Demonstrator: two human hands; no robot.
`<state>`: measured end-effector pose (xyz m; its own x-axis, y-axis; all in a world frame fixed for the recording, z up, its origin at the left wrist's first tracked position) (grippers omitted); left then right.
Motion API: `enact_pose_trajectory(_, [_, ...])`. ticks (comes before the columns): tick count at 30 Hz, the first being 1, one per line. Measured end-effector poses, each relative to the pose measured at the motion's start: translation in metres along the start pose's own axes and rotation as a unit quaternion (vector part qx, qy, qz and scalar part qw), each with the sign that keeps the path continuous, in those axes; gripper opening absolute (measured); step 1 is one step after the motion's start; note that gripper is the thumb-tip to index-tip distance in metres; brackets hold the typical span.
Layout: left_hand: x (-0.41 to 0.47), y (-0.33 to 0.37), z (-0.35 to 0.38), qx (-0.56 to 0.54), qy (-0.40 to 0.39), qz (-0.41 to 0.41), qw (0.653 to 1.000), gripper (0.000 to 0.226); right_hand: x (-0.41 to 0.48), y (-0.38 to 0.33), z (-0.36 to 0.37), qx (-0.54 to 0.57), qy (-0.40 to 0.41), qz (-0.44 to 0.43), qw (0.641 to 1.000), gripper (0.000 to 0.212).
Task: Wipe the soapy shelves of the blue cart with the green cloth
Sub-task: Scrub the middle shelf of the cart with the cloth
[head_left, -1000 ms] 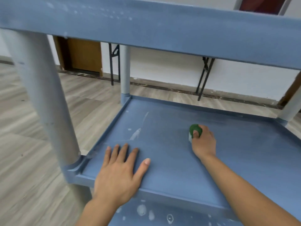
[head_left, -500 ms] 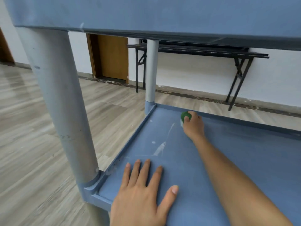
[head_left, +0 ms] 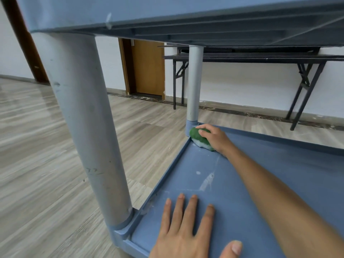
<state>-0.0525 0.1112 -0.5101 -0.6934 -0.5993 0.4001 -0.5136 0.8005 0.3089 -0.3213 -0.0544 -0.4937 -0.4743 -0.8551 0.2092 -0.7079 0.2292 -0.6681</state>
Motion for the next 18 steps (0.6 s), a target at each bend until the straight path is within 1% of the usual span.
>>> enact_pose_trajectory(5, [-0.002, -0.001, -0.003, 0.006, 0.058, 0.024, 0.998, 0.08, -0.011, -0.01, 0.004, -0.008, -0.034, -0.029, 0.999, 0.015])
enact_pose_trajectory(10, [-0.007, 0.001, -0.004, -0.003, 0.069, 0.033, 0.997, 0.077, -0.05, -0.018, 0.007, -0.012, -0.088, -0.071, 0.993, 0.014])
enact_pose_trajectory(12, [-0.01, 0.002, -0.005, -0.022, 0.068, 0.032, 0.997, 0.076, -0.069, -0.022, 0.008, -0.007, -0.101, -0.083, 0.991, 0.015])
enact_pose_trajectory(15, [-0.016, 0.004, -0.016, -0.066, 0.101, 0.034, 0.992, 0.07, -0.101, -0.03, 0.009, -0.005, -0.115, -0.092, 0.989, 0.015])
enact_pose_trajectory(18, [-0.027, 0.008, -0.027, -0.105, 0.15, 0.077, 0.98, 0.059, -0.125, -0.036, 0.013, 0.007, -0.11, -0.09, 0.99, 0.015])
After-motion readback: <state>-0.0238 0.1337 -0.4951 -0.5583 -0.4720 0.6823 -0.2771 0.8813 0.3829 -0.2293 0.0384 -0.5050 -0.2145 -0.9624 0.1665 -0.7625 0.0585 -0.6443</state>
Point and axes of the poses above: each hand's wrist, its own x-axis towards the middle knuckle, its own z-axis out of the palm, y = z × x, the point moved 9 cm from there along x, towards the middle knuckle, and after that the axes turned 13 degrees about -x, right-handed, at the moved point
